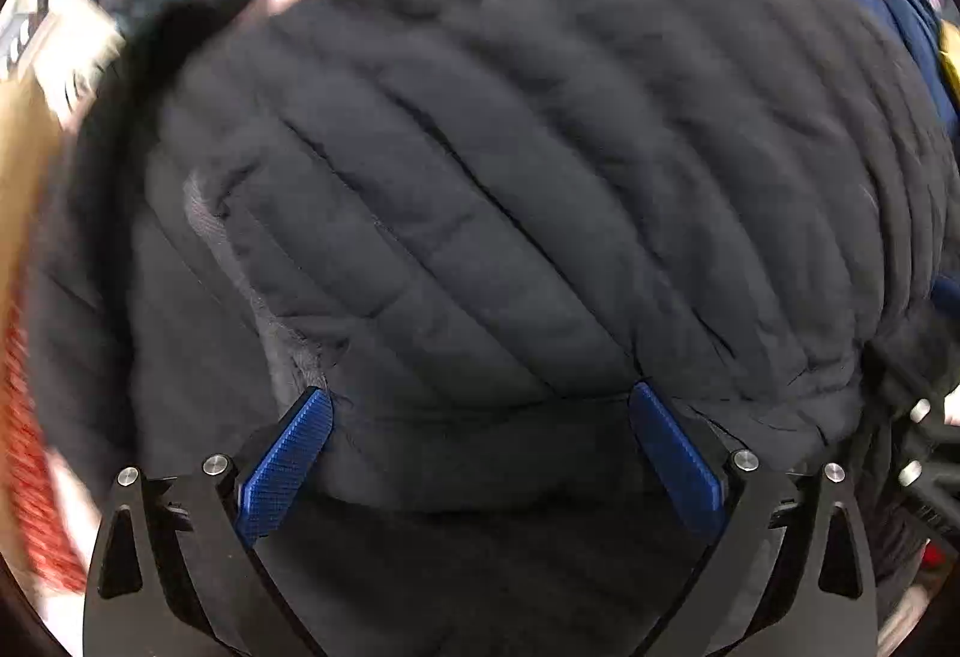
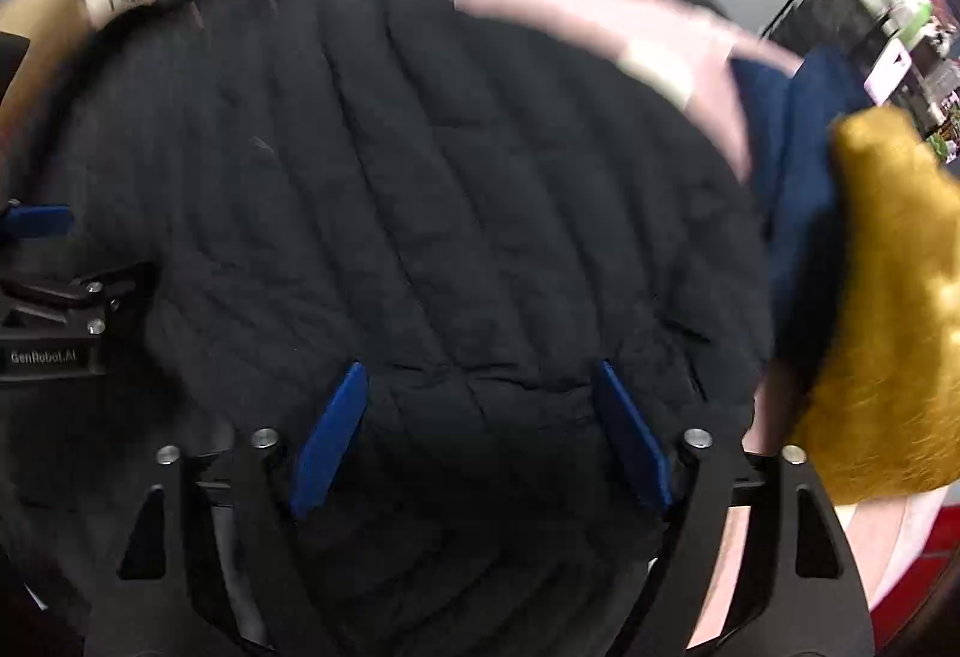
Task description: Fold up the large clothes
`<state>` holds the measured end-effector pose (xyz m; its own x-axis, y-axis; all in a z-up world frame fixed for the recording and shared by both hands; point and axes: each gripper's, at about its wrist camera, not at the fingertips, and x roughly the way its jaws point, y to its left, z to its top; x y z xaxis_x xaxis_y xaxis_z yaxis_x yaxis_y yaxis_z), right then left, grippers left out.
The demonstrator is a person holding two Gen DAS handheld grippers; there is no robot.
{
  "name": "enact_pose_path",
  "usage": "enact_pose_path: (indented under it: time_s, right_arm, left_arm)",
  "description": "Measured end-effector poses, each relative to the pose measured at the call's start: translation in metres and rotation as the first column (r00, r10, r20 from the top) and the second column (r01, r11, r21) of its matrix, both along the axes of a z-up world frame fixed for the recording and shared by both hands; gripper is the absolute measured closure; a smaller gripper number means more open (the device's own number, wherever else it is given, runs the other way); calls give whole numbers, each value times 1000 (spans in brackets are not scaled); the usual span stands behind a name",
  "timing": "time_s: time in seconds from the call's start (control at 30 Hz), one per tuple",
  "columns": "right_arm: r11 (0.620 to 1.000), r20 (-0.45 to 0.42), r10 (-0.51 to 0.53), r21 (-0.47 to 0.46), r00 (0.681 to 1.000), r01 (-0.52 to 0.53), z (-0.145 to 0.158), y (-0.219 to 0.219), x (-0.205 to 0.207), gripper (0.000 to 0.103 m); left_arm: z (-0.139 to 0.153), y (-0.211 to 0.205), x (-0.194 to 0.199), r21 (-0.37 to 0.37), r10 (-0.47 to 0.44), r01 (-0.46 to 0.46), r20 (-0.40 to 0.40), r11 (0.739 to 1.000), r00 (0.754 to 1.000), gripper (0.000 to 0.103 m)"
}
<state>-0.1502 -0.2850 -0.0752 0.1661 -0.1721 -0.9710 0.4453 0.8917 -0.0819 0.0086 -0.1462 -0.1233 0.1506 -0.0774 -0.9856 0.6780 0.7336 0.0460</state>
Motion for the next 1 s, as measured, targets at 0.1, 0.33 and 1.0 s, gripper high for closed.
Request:
enact_pose_path:
  time_s: [0.1,0.33,1.0]
  right_arm:
    - [1000,-4,7,-19,1000,-7,-5,1,0,18]
    - [1000,-22,-18,22,1000,18,-20,-10,17,11]
    - [989,79,-23,148,997,11,16,68,-40,10]
  left_arm:
    - [-2,-2,0,15,0,0,3,1000,1000,5]
    - [-10,-22,11,70,-1,2,-14,998,1000,4]
    - [34,16,-41,-83,1,14,170,996,985,6]
